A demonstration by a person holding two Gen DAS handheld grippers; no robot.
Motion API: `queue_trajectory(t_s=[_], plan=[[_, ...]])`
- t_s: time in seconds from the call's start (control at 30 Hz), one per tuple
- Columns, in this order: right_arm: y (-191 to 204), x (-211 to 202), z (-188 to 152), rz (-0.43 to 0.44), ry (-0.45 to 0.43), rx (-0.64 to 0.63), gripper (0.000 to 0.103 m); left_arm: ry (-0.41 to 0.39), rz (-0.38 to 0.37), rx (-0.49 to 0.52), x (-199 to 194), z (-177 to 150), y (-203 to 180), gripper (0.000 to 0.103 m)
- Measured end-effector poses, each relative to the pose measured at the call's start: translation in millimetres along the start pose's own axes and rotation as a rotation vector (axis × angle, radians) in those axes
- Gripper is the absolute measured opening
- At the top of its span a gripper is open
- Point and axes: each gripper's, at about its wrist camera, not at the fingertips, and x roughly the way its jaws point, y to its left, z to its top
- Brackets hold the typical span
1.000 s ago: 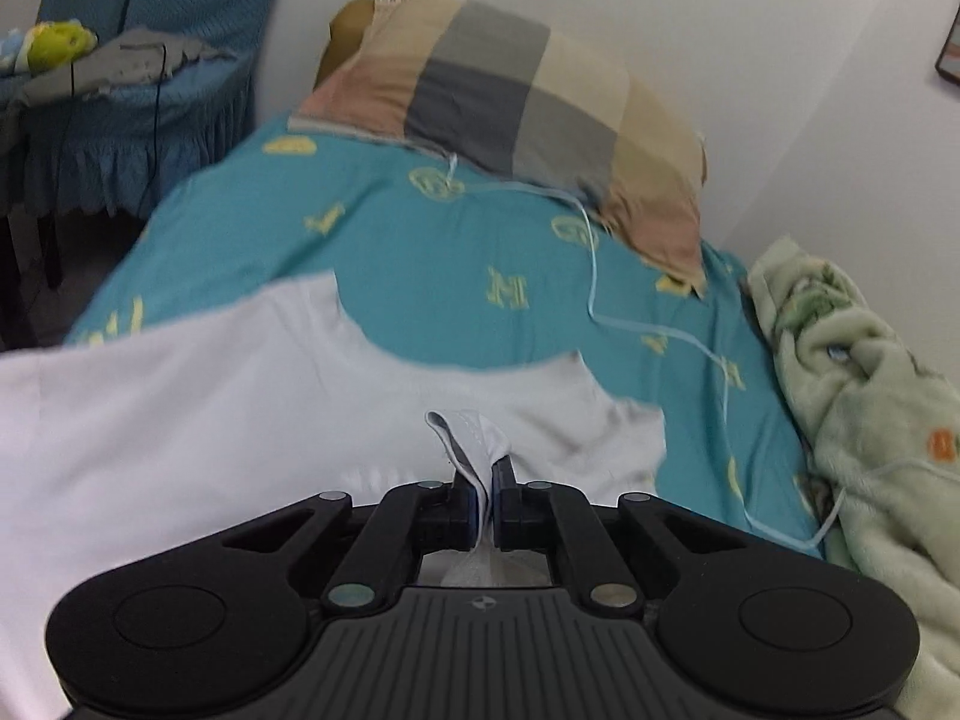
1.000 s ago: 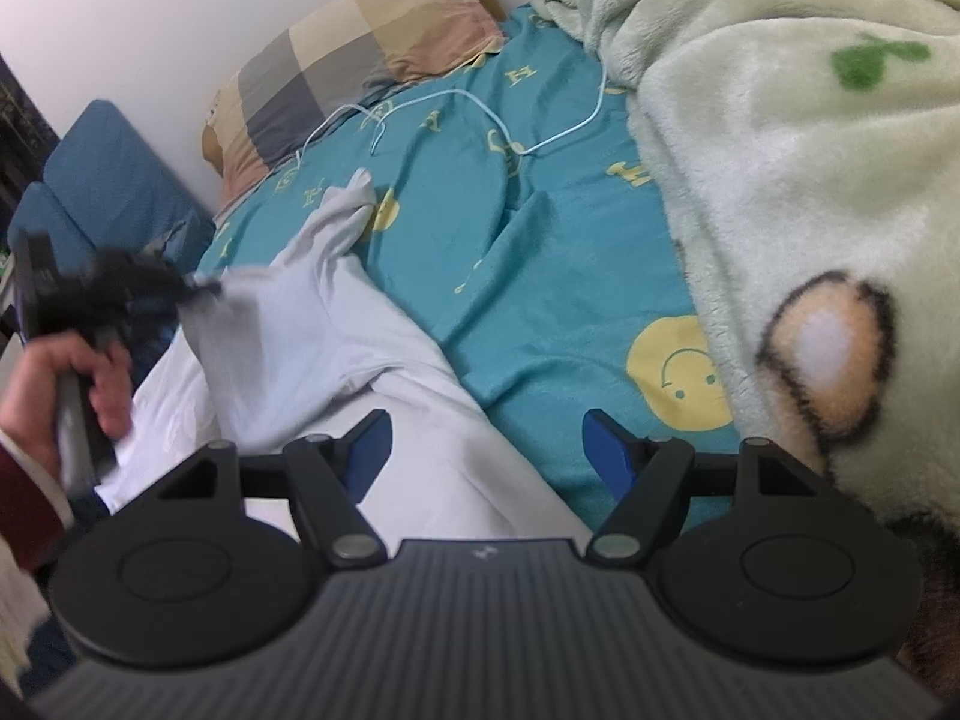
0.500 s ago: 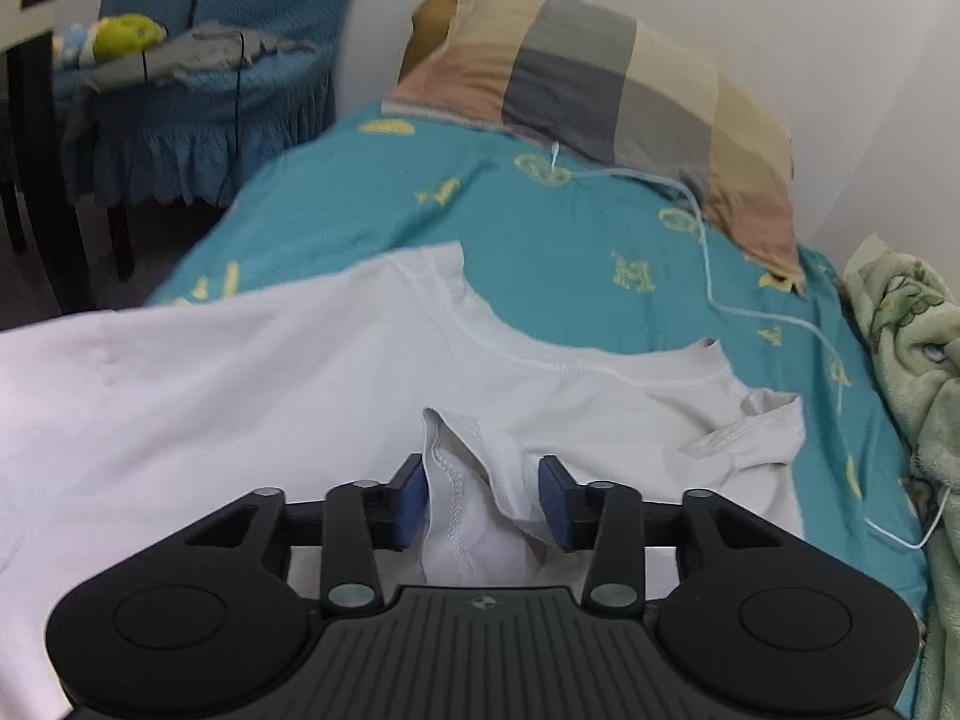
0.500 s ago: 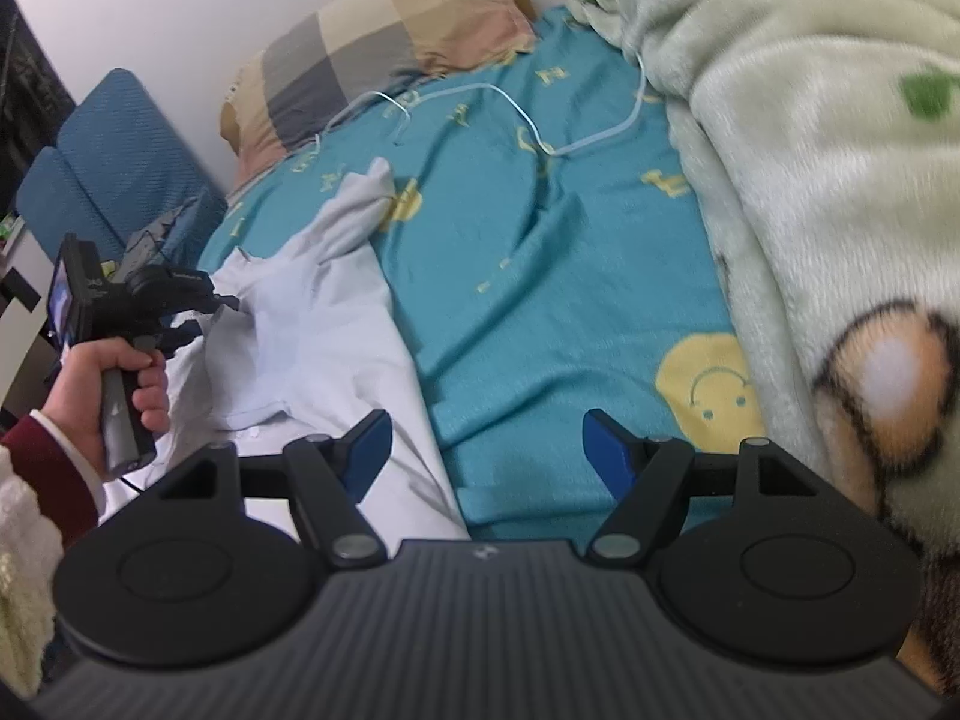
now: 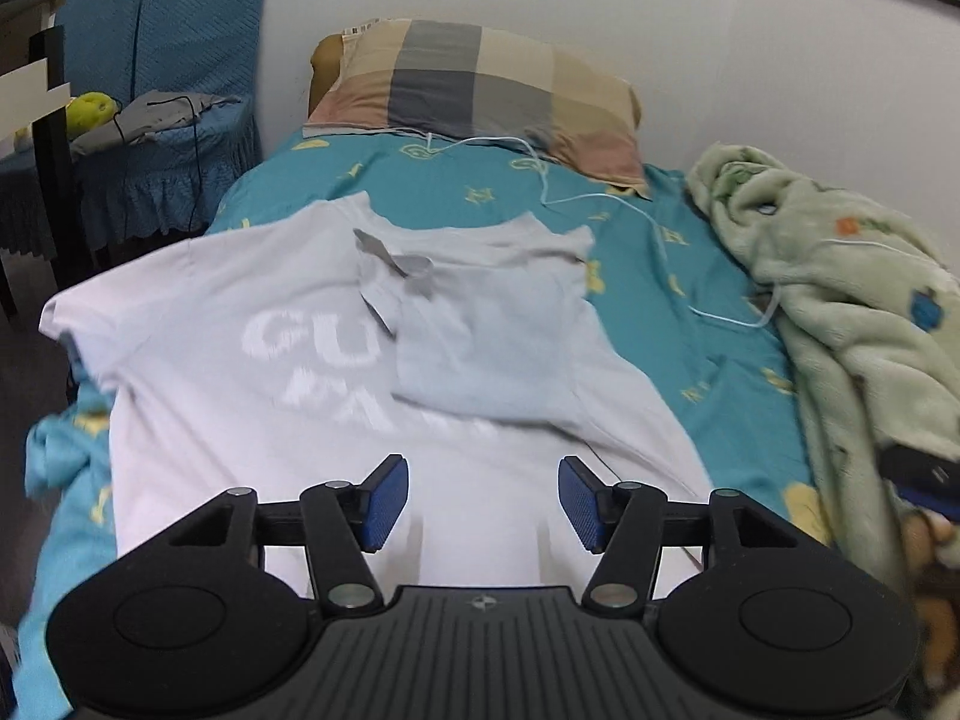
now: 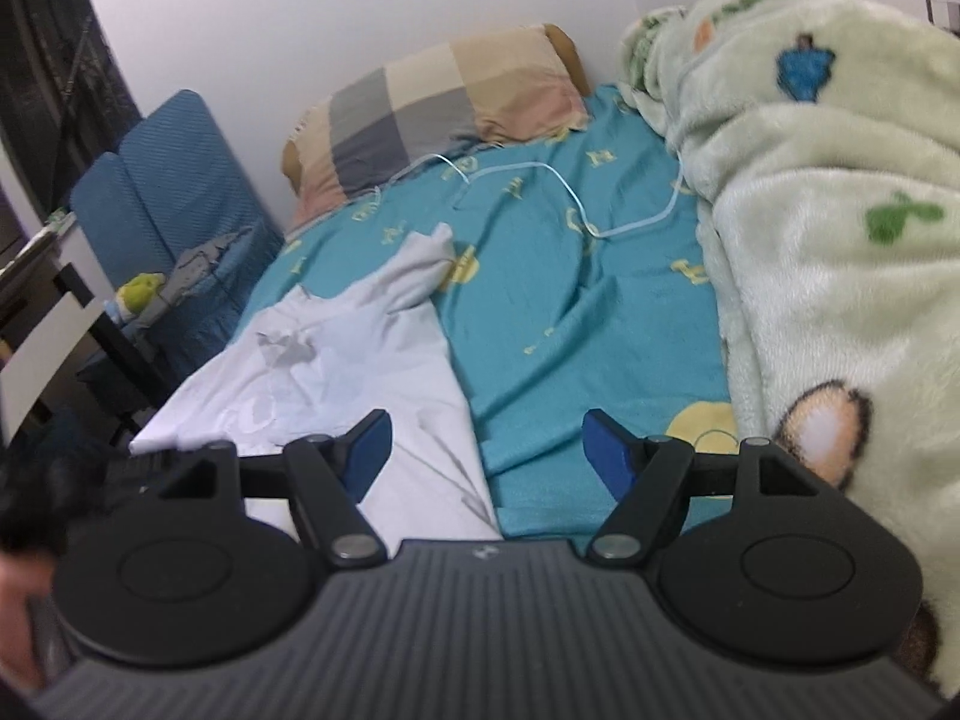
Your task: Fold clothes
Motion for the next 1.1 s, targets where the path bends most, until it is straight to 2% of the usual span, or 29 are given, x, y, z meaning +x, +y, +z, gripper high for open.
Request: queue_trajectory(t_s=[0.17,0.3,0.5,0.57,0.7,0.77,0.87,1.0,1.1], plan=[[7,-13,-6,0.015,-0.017,-0.046,0.072,-0.02,-0.042,-0.019,-45,-41,-19,0.061],[4,-25,-3,0.047,-0.005,-0.038,0.072,0.016,-0.097,-0.053,-54,-65,-34,0.059],[-21,-67,22,0.155,-0.043,0.006,0.072,0.069,-0.174,-0.028,-66,-94,-79,0.059],[-27,-75,28,0.167,-0.059,-0.005,0.072,0.097,-0.204,-0.022,-62,-104,-94,0.059],[-39,-74,33,0.126,-0.061,0.02,0.072,0.151,-0.238,0.034,-42,-120,-127,0.057],[-44,-71,34,0.119,-0.05,0.043,0.072,0.186,-0.278,0.056,-33,-128,-147,0.055],[-51,-73,35,0.112,-0.067,0.047,0.072,0.199,-0.313,0.134,-23,-140,-181,0.053],[-56,-70,34,0.098,-0.07,0.05,0.072,0.249,-0.315,0.227,-9,-160,-219,0.044],[-62,-63,31,0.092,-0.047,0.077,0.072,0.285,-0.271,0.261,-2,-171,-227,0.035]])
